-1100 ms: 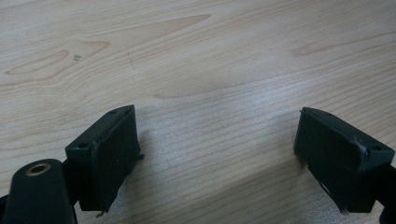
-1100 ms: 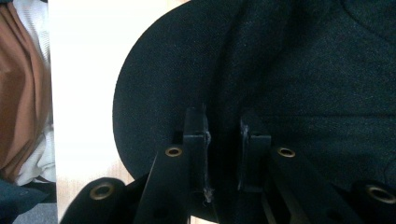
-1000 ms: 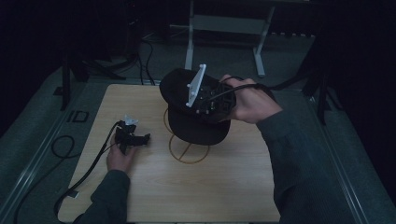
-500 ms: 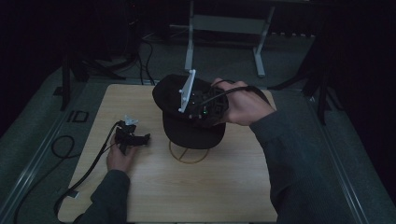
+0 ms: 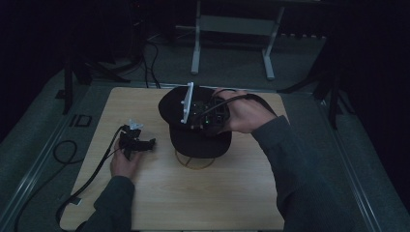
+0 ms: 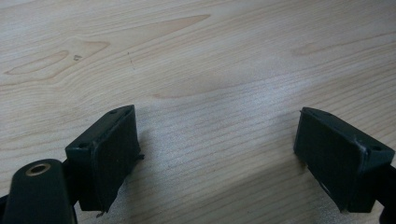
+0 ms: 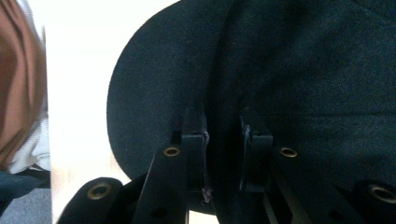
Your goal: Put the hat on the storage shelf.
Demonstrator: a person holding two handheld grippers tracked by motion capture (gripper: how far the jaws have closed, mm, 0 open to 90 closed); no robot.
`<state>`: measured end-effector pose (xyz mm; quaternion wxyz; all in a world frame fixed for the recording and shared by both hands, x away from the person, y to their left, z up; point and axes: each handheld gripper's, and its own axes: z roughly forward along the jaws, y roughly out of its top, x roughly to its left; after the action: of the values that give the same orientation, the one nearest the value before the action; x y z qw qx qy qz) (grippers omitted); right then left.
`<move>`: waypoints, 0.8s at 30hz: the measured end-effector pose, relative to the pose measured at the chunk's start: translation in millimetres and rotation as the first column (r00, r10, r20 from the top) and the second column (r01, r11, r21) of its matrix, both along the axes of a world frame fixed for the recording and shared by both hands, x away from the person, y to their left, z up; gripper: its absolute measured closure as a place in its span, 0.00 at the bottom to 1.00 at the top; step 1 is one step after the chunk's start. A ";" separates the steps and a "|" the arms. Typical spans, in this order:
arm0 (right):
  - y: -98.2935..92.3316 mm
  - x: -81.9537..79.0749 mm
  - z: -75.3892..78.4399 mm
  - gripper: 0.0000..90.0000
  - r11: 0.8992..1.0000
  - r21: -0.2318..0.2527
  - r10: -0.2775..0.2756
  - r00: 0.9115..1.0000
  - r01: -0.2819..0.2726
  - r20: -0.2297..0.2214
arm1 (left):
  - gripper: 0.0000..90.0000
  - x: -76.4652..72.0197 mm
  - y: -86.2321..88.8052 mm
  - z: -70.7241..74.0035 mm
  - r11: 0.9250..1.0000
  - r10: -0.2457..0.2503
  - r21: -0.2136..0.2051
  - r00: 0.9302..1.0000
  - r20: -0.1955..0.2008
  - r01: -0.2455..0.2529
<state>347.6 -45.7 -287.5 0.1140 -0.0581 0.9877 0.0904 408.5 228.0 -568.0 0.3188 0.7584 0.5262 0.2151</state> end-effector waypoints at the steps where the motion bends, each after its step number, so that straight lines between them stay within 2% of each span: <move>1: 0.1 0.7 -0.4 0.85 1.000 0.001 0.000 1.000 0.000 0.003 | 0.15 0.0 0.0 0.0 1.000 0.000 0.000 1.000 0.000 0.000; 10: -1.3 2.5 0.8 0.82 1.000 0.016 -0.011 1.000 0.011 -0.001 | 0.15 0.0 -0.1 -0.1 1.000 0.000 -0.001 1.000 0.001 0.000; 13: -1.1 3.4 0.2 0.77 0.999 0.027 -0.024 0.999 0.026 -0.044 | 0.15 0.0 0.0 0.0 1.000 -0.001 0.000 1.000 0.000 0.001; 18: -0.4 4.0 0.9 0.76 0.999 0.041 -0.016 0.998 0.018 -0.055 | 0.15 0.0 0.2 0.0 1.000 -0.002 0.002 1.000 0.000 0.002; 19: -1.0 3.5 4.6 0.76 0.997 0.068 -0.016 0.998 0.021 -0.067 | 0.15 0.0 0.2 0.1 1.000 -0.003 0.003 1.000 0.000 0.003; 21: -2.1 3.4 8.8 0.76 0.996 0.090 -0.013 0.997 0.020 -0.078 | 0.15 0.1 0.2 0.0 1.000 -0.003 0.001 1.000 0.001 0.003; 24: -2.9 3.7 9.9 0.77 0.996 0.089 -0.018 0.997 0.025 -0.078 | 0.15 0.1 0.3 0.0 1.000 -0.004 0.003 1.000 0.000 0.004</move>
<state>351.3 -48.6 -277.6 0.0793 -0.0387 0.9868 0.1358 408.6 228.3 -567.9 0.3180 0.7599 0.5244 0.2152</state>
